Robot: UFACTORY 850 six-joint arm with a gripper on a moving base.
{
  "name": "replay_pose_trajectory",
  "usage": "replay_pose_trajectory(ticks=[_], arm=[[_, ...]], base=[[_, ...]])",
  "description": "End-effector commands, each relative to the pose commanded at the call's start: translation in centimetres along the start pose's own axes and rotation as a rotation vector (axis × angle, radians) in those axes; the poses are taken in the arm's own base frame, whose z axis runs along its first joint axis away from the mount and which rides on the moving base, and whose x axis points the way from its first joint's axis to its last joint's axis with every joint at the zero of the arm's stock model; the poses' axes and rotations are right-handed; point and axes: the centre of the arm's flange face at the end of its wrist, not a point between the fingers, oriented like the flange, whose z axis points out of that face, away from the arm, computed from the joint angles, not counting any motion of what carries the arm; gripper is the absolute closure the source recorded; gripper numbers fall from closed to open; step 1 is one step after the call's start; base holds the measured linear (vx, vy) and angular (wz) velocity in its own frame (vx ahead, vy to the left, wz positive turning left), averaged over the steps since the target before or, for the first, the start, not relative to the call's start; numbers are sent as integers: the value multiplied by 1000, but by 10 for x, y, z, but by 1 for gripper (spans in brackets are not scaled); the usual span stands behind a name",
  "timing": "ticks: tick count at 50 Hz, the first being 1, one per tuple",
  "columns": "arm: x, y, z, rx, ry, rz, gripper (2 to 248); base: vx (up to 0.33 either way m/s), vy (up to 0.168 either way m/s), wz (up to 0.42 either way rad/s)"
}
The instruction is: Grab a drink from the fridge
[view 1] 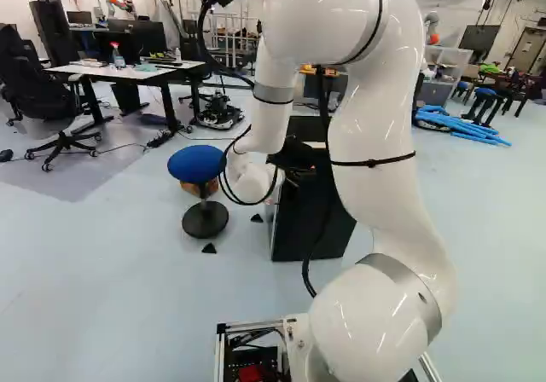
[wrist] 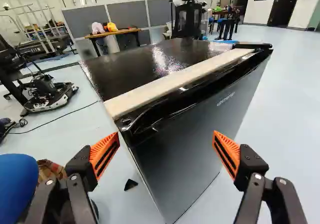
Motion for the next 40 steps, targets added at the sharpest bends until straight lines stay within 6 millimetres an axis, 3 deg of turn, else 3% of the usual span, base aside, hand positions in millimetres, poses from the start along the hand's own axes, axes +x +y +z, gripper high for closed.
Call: replay_pose_trajectory(ticks=[40], arm=[[5, 2, 0, -21, 53, 7, 3]], base=[[0, 0, 0]])
